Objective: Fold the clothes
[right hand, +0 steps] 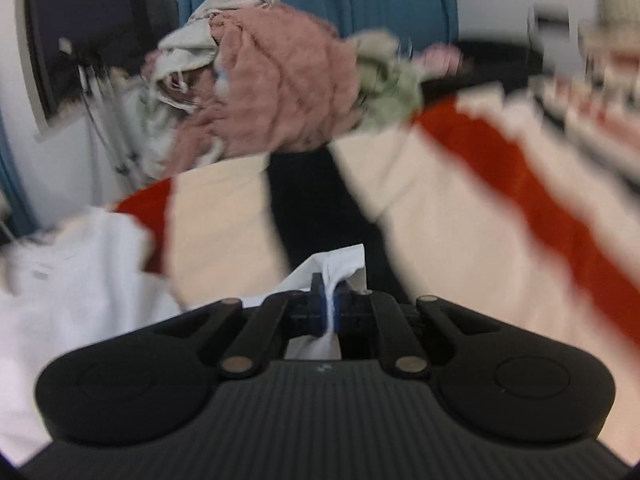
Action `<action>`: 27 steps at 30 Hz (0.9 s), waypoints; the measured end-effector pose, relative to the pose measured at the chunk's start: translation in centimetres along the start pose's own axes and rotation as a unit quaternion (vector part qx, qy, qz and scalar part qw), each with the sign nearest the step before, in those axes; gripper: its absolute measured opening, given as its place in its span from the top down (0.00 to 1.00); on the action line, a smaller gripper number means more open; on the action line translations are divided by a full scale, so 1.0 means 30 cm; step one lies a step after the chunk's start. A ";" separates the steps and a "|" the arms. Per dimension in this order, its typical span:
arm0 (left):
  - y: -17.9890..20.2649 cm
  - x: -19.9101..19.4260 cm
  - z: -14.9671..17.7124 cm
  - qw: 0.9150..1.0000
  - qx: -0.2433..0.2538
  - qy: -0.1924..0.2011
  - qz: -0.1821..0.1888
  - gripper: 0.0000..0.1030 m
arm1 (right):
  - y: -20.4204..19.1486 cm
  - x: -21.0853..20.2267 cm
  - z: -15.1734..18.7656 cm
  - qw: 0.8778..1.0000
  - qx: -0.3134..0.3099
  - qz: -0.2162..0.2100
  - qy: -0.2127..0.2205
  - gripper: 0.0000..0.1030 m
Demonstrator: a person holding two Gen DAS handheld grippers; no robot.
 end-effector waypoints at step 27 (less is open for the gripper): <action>0.145 -0.126 0.125 0.992 -0.007 -0.051 0.116 0.17 | 0.299 -1.153 0.205 0.979 0.132 -0.152 0.009 0.27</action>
Point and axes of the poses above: each gripper's, at about its wrist camera, not at the fingertips, and x roughly the way its jaws point, y to its right, z to its underside, the point moved 1 cm from there along x, roughly the way its jaws point, and after that the axes turned 12 degrees about z, right-handed, at the moved point
